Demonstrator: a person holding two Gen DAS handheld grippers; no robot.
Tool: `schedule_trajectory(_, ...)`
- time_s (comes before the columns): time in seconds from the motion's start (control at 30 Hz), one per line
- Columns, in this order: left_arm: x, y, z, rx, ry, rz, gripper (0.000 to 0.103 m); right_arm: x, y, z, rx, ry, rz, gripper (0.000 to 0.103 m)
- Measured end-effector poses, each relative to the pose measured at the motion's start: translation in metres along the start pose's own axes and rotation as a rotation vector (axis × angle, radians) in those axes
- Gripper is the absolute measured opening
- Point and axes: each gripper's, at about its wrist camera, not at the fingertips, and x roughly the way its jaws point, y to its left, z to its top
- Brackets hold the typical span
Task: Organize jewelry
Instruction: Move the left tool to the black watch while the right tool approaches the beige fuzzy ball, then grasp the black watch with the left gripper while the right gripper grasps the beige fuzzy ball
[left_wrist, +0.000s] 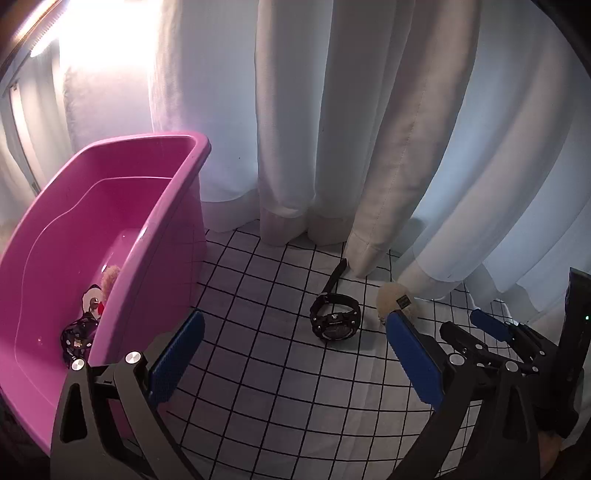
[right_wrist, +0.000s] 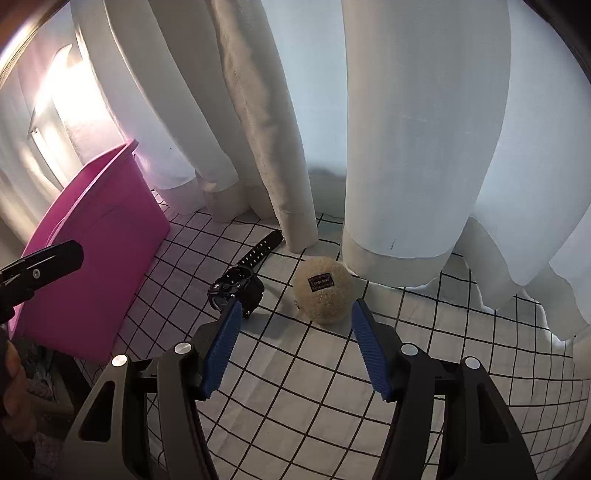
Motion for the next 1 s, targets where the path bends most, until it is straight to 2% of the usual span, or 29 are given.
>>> schedule_trajectory(0.23,0.058,-0.014,-0.022,-0.007,0.063,0.076,0.097,0.058,-0.003,-0.004,-0.089,0.054,-0.058,0.059)
schedule_trajectory(0.43,0.091,-0.009,-0.028,-0.033,0.097,0.103,0.097,0.088,-0.008,-0.002,-0.121,0.086,-0.053,0.059)
schedule_trajectory(0.7,0.109,-0.005,-0.032,-0.052,0.119,0.124,0.097,0.11,-0.003,-0.004,-0.176,0.121,-0.068,0.059)
schedule_trajectory(1.0,0.124,-0.008,-0.036,-0.051,0.129,0.132,0.097,0.127,-0.012,0.0,-0.154,0.125,-0.134,0.061)
